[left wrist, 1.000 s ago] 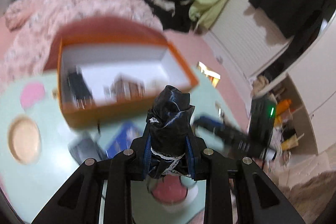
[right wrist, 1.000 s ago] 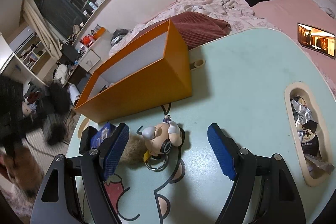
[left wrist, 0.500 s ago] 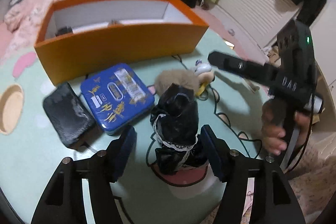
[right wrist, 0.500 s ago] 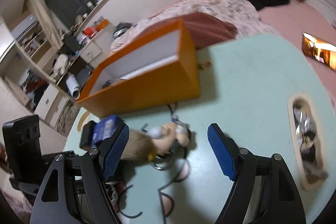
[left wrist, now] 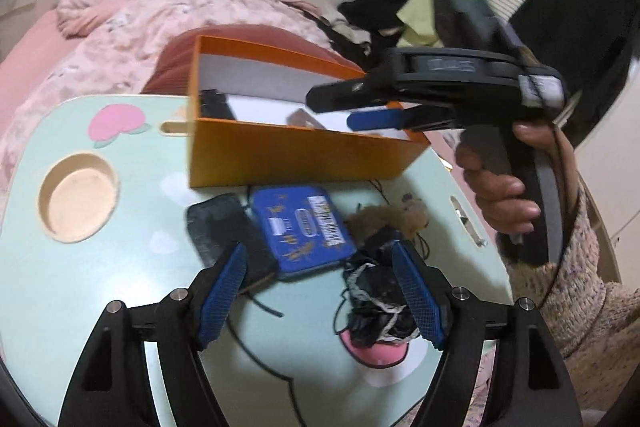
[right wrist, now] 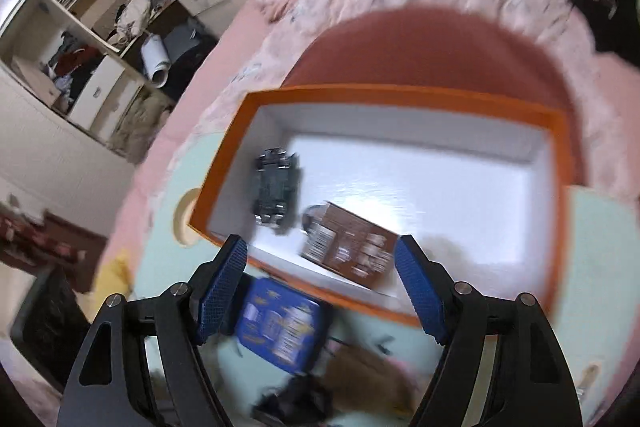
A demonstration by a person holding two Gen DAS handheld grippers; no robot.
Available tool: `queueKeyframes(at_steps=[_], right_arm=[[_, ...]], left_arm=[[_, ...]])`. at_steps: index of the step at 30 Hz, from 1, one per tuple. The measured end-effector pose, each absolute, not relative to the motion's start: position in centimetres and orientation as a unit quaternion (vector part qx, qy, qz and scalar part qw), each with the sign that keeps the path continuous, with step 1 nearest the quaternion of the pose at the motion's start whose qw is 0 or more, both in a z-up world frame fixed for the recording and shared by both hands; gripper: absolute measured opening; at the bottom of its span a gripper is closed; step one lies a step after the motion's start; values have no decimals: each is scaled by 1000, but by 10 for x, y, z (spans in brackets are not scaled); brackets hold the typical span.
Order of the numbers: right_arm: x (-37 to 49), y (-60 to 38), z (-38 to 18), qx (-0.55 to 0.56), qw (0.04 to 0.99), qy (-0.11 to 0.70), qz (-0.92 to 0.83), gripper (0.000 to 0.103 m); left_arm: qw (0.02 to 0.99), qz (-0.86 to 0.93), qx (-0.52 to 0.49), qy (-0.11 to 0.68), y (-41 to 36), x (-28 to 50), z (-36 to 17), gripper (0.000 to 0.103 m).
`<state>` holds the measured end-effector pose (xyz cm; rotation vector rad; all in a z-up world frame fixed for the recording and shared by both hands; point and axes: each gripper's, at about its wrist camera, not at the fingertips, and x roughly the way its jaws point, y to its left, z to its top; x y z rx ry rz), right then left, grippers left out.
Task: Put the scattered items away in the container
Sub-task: 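Grasp the brown printed card box with the right gripper, set it down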
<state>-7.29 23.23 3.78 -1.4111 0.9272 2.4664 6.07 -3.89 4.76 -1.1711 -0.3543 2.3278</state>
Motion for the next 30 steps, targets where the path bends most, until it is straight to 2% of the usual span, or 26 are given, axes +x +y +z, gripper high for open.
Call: queueKeyframes(at_steps=[3,5,10,11,15,23,26,30], right_arm=[[-91,238,19,-524,121,295,790,77],[-98,245,0,-553,108,319,762,64],[-99,245,-7,-559,102,316,760,62],[-97,244,-7,-531,144,353,757,62],[-84,245,7,-487,149,358,783,62],[-17,251,96,-306,150,339,877,62],[-2,238,113,-277,149,332,889,62],[5,214,106,-283,151,320,892,62]], left_arm=[[251,855,-431,-141,-45,61,44,75],[252,854,-430,-147,-47,61,43,75],[253,855,-427,-152,-52,61,42,75],[253,855,-426,-152,-54,60,41,75],[254,857,-422,-155,-58,60,43,75],[251,856,-420,-164,-61,57,45,75],[252,857,-421,-162,-60,55,46,75],[252,857,-418,-165,-62,48,52,75]])
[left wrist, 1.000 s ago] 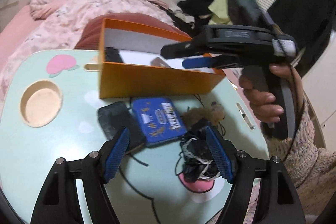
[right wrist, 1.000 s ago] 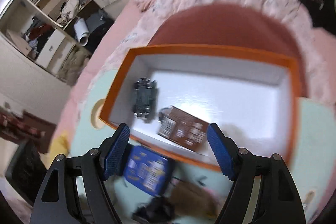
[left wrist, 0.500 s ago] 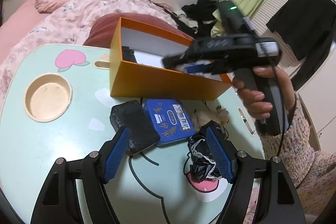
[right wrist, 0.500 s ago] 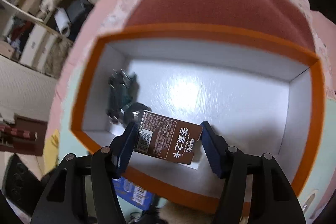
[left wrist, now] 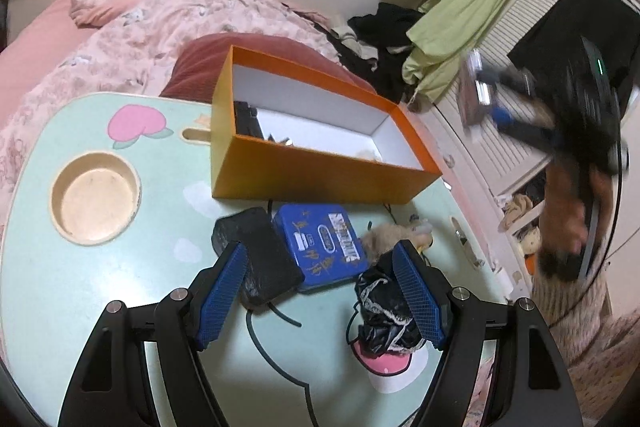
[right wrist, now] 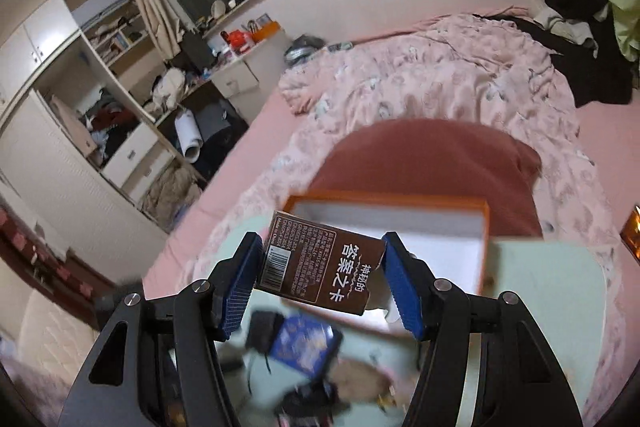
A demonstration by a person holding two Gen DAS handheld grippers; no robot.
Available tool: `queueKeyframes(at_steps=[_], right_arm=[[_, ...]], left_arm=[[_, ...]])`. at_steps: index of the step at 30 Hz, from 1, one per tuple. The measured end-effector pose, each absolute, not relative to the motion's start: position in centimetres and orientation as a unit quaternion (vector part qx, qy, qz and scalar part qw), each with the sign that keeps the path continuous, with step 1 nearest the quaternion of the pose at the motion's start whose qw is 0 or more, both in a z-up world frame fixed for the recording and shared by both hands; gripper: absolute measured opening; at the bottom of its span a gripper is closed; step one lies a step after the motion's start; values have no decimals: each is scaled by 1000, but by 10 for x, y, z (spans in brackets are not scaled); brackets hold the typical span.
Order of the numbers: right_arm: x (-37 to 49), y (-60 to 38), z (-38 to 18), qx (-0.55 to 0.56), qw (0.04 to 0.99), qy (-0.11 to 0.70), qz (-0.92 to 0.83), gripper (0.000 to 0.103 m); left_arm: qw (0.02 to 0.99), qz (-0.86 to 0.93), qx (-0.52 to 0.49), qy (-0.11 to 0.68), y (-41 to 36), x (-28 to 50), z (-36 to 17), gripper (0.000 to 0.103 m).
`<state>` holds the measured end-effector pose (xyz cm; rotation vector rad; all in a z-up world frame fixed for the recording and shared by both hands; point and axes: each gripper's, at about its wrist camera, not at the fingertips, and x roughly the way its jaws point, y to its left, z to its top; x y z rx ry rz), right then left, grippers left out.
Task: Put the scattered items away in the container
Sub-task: 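Grasp the brown printed card box with the right gripper, set it down, then grasp the white fluffy pompom with the left gripper and set it down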
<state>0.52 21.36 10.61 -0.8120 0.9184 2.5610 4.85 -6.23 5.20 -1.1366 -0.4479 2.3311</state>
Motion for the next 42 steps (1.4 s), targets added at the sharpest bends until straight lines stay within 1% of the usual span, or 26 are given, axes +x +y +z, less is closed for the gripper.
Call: queueKeyframes(at_steps=[3,8,11,14,18,19,20,21,22,23,28,29,31,32,33,38,39,42], right_arm=[[21,199,83,-317,159,322,878,62],[38,177,34,-369,175,337,848,62],[41,170,14,-390,179,328,841,62],[39,160,2,-407,177,303,844,64],[41,155,-4,-404,202,285,845,64],[45,154,-5,-397,213,284,846,64],[48,155,-4,-370,256,310,838,65],[52,157,-3,-360,262,316,838,66],[56,159,-3,-347,263,328,839,69],[59,160,-2,-341,259,335,839,70],[73,163,3,-321,256,345,844,70],[72,164,3,-309,272,357,839,70],[73,167,0,-304,270,370,836,70],[73,168,-3,-303,268,375,834,70],[73,170,-5,-302,267,381,832,70],[73,173,-9,-297,261,394,830,70],[73,173,-9,-298,262,393,830,70],[74,172,-8,-296,267,394,828,70]], left_arm=[[255,858,-414,-168,-63,39,60,75],[263,867,-399,-140,-49,19,86,75],[266,848,-442,-117,-25,-6,97,75],[265,829,-484,-88,8,-33,103,75],[271,812,-515,-43,56,-65,96,75],[267,806,-527,-29,68,-74,88,73],[263,800,-539,-22,76,-81,82,67],[261,791,-553,-15,84,-88,73,62],[261,780,-568,-13,92,-94,64,60],[262,773,-578,-14,96,-97,57,57],[250,755,-607,-13,104,-107,29,56],[251,754,-607,-13,104,-107,26,53],[256,761,-597,-3,104,-106,26,50],[255,761,-596,1,104,-106,26,43],[249,763,-596,5,102,-106,26,27],[251,768,-589,2,91,-104,27,27],[252,771,-585,2,89,-104,29,25],[256,779,-572,-18,77,-102,37,24]])
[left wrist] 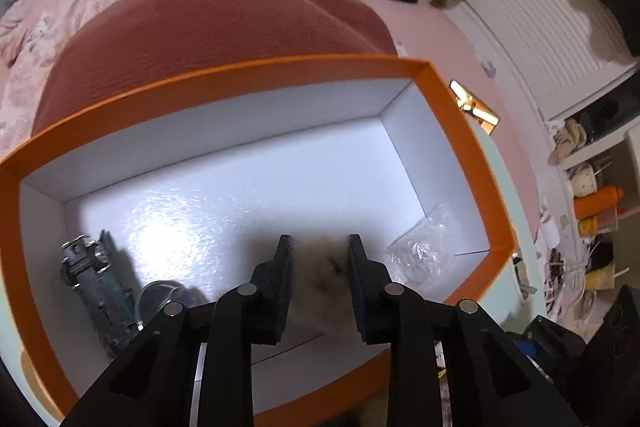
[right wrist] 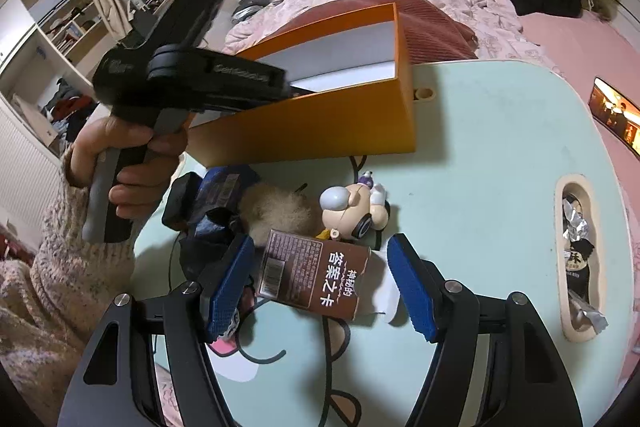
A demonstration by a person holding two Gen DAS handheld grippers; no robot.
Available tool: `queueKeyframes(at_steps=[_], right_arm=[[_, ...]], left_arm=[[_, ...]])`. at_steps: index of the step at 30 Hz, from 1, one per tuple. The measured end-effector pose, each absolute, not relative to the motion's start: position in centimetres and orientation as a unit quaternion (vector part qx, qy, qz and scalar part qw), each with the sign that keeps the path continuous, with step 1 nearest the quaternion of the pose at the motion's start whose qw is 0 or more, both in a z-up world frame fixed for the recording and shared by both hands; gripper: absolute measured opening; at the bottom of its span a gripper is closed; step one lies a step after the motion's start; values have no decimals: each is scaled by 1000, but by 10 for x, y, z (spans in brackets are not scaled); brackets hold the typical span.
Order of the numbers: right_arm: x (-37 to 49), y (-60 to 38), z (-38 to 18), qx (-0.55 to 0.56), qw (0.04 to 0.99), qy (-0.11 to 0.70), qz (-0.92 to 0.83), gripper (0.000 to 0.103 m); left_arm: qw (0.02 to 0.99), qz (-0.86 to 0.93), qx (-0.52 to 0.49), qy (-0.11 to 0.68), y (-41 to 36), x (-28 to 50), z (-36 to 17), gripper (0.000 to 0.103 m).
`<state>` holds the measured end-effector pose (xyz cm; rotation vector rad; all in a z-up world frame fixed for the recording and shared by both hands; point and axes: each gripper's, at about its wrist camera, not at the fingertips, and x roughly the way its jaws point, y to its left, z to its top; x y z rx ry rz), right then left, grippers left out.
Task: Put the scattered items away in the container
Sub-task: 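Grasp the white fluffy pompom with the left gripper and set it down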
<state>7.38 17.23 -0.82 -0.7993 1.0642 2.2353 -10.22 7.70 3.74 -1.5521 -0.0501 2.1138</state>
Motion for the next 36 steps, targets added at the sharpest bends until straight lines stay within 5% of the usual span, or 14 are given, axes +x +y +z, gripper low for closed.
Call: queueKeyframes(at_steps=[14,27,32,36], right_arm=[[78,179,-4,-290,281,409,818,70],[66,223,42,-329,318,349,818,69],[27,258,72,-409,296,302,808,42],[-19,277,57,-507,255,299,767,34]], left_arm=[[296,828,-460,-122,-11,-53,125,24],[307,798,-505,-120,-34,32,54,24],[296,798,-515,-105,-28,44,34,27],[293,804,-509,-95,-26,47,32,51]])
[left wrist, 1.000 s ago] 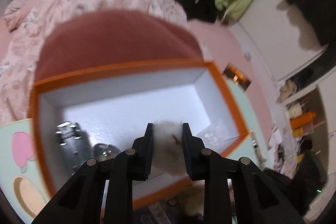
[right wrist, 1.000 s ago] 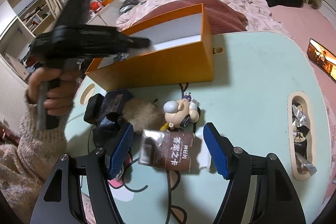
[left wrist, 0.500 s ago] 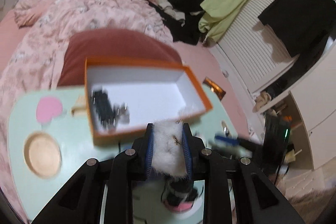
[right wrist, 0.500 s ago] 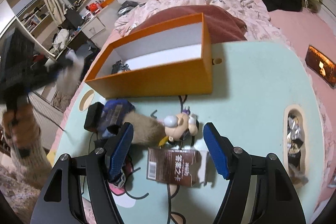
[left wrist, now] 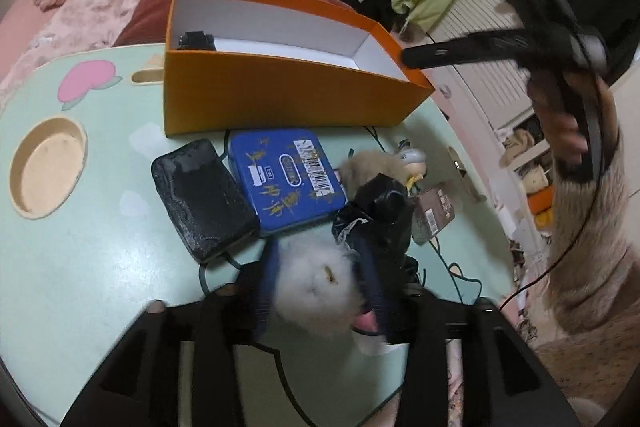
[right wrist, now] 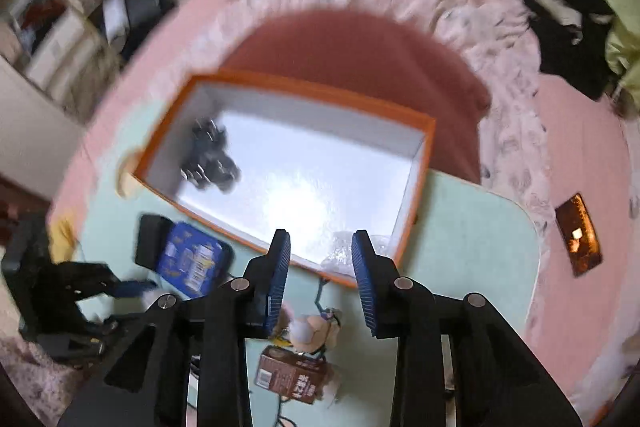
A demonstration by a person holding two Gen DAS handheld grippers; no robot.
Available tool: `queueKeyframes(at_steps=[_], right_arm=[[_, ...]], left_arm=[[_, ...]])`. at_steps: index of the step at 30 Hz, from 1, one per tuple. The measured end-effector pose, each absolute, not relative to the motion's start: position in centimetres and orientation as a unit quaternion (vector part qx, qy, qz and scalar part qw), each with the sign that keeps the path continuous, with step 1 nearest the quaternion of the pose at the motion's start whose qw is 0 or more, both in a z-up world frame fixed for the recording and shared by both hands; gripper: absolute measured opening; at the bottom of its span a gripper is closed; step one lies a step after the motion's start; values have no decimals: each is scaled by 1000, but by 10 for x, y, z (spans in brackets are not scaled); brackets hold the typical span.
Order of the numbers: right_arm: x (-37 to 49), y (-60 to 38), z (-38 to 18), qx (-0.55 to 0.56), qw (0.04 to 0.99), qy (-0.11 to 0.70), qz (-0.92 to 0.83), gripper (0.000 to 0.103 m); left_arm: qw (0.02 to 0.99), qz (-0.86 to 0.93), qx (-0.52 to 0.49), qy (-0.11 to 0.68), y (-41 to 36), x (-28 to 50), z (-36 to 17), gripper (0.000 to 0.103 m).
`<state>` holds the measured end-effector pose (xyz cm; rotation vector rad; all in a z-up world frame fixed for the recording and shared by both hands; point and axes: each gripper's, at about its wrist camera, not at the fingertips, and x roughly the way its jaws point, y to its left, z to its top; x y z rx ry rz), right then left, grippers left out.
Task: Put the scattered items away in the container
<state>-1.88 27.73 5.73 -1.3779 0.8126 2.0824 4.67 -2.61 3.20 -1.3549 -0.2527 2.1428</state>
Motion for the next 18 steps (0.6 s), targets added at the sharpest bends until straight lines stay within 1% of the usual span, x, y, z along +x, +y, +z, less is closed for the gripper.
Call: queueKeyframes(at_steps=[2,4,6,7,11,12,14,15,16,18], right_arm=[[-34,289,44,-552,262,307,729,34],[-41,298,28,-574,251,348,697,34],[-47,302,14,-593,253,364,672,34],[-50,304,3,-607,262,363,657,34],[-56,306,-4,-618,297,335,646,33],[-58,305,-6,-621,294,330,647,31],[-64,298,-11,-641,310,286,641,18],[-65,296,-12,-643,317,274,641,13],[-65,293,-14,-641,310,276,646,6],[-63,291,-12,-633,312,272,654,5]], left_arm=[[298,807,-500,-105,-29,47,33,54],[299,806,-497,-114,-33,46,34,55],[298,806,-497,-117,-35,44,34,55],[297,807,-497,-117,-36,43,35,55],[295,810,-493,-116,-38,43,37,55],[294,811,-492,-116,-38,43,38,55],[293,812,-491,-117,-39,44,38,55],[292,812,-491,-118,-39,44,38,55],[292,812,-490,-119,-40,44,38,55],[293,812,-490,-120,-40,43,38,55]])
